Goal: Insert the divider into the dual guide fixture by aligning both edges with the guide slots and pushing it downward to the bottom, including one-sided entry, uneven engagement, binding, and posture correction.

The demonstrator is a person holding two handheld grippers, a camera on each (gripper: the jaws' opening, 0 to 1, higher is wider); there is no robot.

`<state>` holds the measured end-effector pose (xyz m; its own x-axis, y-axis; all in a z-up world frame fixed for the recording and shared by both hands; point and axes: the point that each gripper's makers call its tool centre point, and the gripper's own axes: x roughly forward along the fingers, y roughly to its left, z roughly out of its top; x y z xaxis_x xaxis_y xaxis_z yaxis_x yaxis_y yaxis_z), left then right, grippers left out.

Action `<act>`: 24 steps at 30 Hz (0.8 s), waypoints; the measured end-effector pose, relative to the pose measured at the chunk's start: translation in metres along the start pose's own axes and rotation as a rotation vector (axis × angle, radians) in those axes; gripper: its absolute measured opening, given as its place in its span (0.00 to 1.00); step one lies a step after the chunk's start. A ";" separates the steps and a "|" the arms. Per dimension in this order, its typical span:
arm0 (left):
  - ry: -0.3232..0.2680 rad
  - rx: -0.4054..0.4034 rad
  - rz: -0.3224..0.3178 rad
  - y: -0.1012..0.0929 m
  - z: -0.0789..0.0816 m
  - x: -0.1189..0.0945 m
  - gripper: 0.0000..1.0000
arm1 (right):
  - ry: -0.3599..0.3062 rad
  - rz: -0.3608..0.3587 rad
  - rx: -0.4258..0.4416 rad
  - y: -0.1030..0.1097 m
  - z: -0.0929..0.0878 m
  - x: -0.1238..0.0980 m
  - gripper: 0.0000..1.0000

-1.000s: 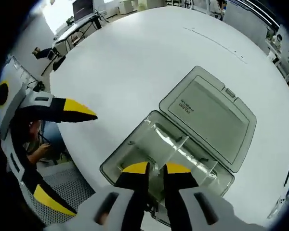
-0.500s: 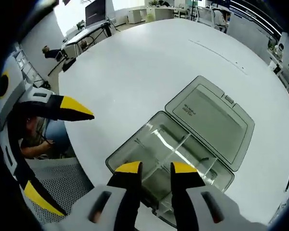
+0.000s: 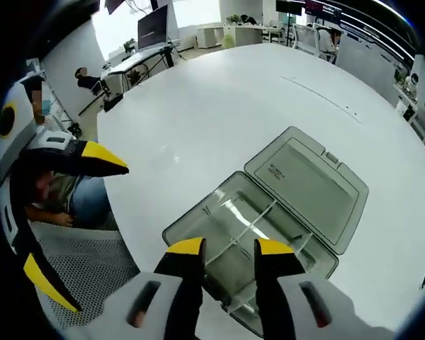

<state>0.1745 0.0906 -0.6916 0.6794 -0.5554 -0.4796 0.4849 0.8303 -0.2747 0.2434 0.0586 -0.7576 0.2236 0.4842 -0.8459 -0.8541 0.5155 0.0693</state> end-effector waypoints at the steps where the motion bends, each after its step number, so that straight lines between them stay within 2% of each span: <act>1: 0.001 0.000 0.004 -0.001 0.000 0.000 0.75 | -0.007 0.001 -0.002 0.000 0.000 -0.002 0.24; 10: -0.010 0.004 0.018 -0.018 0.007 0.010 0.75 | -0.060 0.031 -0.017 -0.005 -0.005 -0.020 0.26; 13: -0.006 0.012 0.013 -0.027 0.008 0.016 0.75 | -0.105 0.048 -0.020 -0.008 -0.003 -0.028 0.27; 19: 0.003 0.033 -0.010 -0.045 0.010 0.026 0.76 | -0.157 0.052 0.015 -0.022 -0.008 -0.046 0.28; 24: 0.003 0.023 -0.025 -0.057 0.015 0.039 0.76 | -0.189 0.040 0.037 -0.038 -0.019 -0.057 0.29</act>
<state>0.1820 0.0210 -0.6818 0.6656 -0.5755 -0.4751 0.5140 0.8151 -0.2672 0.2545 -0.0025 -0.7221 0.2774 0.6271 -0.7279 -0.8469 0.5173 0.1229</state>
